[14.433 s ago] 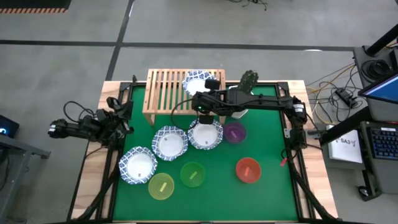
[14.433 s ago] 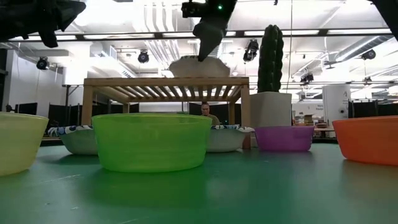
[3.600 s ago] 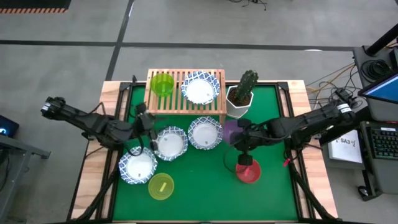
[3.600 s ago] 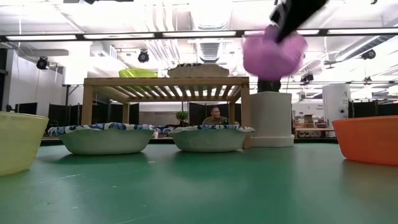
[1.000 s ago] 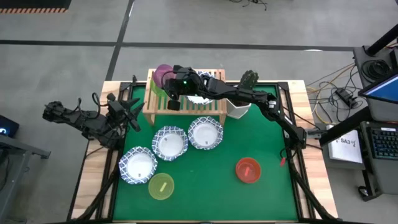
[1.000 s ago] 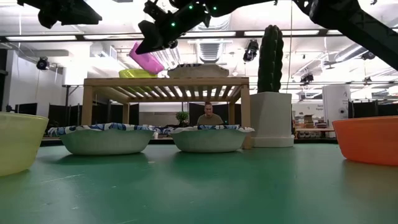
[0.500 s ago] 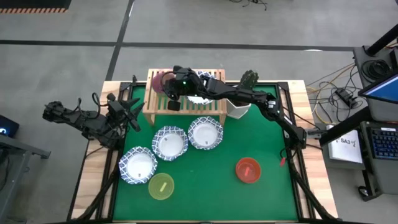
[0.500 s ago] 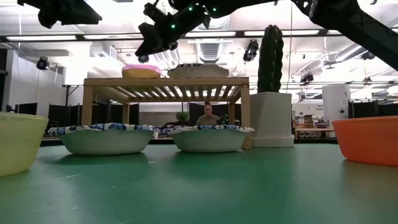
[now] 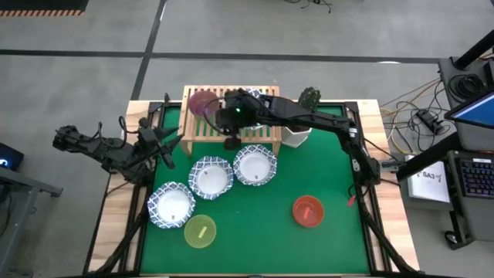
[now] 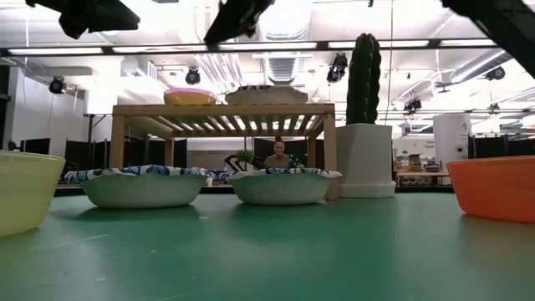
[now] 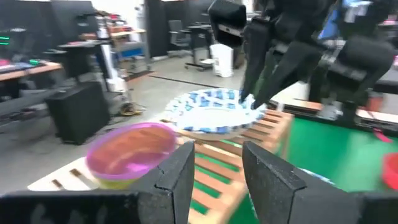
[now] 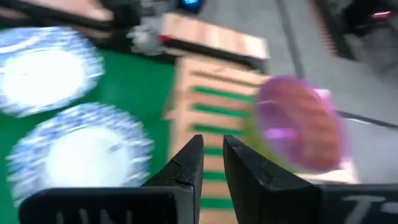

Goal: Place and stack bowls onto a shelf
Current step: Stack the middle white patterned bowl on top of the white patterned bowl on the shelf

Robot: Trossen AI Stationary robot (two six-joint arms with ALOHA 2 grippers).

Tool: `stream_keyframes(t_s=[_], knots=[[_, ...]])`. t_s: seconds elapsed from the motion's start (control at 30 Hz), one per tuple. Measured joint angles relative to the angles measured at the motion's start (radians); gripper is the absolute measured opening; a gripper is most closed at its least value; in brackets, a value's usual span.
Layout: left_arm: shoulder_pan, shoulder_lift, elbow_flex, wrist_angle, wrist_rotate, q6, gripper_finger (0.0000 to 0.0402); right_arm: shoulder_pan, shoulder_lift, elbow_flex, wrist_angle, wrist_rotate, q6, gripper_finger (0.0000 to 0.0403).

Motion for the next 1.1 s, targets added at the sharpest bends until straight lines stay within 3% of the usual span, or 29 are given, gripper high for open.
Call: stream_keyframes(t_s=[0.27,0.53,0.8,1.1], knots=[[0.0,0.097,0.002,0.108,0.197,-0.004,0.0118,0.127,-0.189,-0.197,-0.069,-0.044,0.065,0.0026],[-0.002,0.278,0.016,0.139,0.29,-0.131,0.0118,0.27,-0.476,-0.628,0.175,-0.037,0.141,0.0018],[-0.002,0.472,0.108,0.126,0.514,-0.219,0.0118,0.352,-0.738,-1.02,0.41,-0.036,0.222,0.0018],[-0.002,0.708,0.323,-0.229,0.586,-0.387,0.0118,0.417,-0.933,-1.379,0.599,-0.035,0.288,0.0018]])
